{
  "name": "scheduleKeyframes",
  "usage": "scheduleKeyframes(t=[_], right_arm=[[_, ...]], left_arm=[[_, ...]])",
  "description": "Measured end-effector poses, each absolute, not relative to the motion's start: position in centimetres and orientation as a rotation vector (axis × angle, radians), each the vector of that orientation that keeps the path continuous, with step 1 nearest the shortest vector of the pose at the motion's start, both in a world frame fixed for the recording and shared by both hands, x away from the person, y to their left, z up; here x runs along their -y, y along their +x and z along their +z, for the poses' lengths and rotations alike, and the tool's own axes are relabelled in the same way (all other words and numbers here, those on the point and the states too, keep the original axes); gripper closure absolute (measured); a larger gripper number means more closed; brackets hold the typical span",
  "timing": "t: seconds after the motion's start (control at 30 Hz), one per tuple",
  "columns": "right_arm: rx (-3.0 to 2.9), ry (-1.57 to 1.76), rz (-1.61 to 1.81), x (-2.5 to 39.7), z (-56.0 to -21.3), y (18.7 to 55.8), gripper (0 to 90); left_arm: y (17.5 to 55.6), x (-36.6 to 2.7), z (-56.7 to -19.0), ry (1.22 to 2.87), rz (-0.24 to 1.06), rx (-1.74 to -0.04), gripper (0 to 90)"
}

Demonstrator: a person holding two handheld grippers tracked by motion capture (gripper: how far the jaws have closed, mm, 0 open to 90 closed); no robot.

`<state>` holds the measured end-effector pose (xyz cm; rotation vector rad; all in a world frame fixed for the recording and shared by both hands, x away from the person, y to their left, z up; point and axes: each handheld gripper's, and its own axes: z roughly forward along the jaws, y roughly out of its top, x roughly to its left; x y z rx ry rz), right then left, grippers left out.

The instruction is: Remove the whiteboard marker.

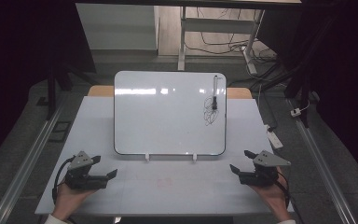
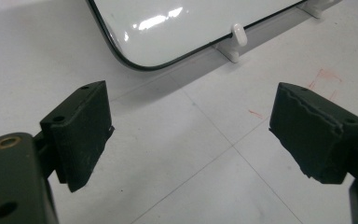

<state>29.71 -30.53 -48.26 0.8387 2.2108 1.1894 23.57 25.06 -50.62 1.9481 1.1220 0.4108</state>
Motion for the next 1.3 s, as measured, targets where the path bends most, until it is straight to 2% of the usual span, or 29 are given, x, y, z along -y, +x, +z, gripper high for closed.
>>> scheduleKeyframes(t=[0.87,1.3], right_arm=[[-2.186,0.851,1.208,29.9,-48.0,29.6,27.8],[-2.139,0.876,1.201,28.5,-45.7,30.6,29.4]], left_arm=[[23.5,-25.2,-50.6,1.944,0.425,-1.125,12.9],[23.7,-25.4,-50.6,1.949,0.431,-1.126,12.9]])
